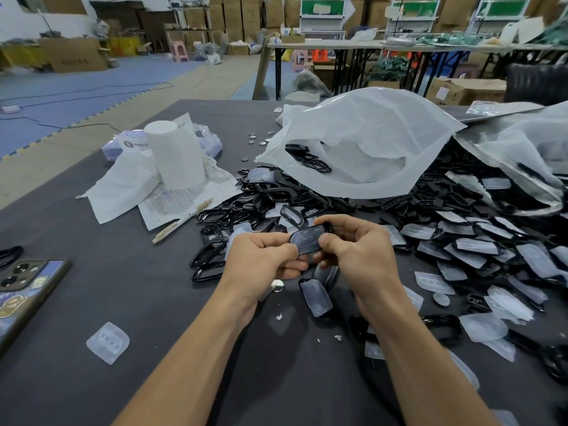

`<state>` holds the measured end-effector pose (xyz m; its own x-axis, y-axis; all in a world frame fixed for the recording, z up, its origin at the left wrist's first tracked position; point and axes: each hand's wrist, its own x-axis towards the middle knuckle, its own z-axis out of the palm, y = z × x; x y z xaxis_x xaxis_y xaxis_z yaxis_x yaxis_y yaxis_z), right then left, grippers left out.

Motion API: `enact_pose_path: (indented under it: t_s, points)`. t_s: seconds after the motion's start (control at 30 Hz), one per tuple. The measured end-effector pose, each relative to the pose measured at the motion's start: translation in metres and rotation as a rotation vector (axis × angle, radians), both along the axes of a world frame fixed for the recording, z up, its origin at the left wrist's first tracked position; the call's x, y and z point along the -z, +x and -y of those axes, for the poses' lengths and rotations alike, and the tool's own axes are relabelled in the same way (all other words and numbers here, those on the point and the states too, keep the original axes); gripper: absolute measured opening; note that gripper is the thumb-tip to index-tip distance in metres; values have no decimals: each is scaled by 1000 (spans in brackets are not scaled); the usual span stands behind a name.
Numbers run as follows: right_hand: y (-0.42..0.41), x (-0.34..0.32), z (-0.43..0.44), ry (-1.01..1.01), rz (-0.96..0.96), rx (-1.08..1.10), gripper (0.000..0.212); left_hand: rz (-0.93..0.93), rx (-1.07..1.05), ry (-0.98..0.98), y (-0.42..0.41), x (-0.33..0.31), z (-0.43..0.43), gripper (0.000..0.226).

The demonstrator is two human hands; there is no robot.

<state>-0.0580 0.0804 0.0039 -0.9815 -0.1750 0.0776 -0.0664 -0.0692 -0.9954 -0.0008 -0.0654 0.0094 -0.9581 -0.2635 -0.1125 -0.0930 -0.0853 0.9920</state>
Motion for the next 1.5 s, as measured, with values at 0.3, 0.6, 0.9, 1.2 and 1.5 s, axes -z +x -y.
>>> enact_pose_path:
  t_s: [0.3,0.6,0.9,1.2,1.5]
  points:
    - [3,0,1,38,-67,33,37,20,-42,-36,1,-1,-2,26]
    - [4,0,3,35,-78,11,39,9,-86,-14,0,-2,-3,31]
    - [13,0,8,233,-167,127,14,-19,-82,-118,0,2,-8,26]
    - [8,0,7,359,-292,147,22,-102,-58,-119,1,0,-11,25]
    - [5,-5,-2,179,-190,-45,32,-80,-71,-74,0,-2,-11,31]
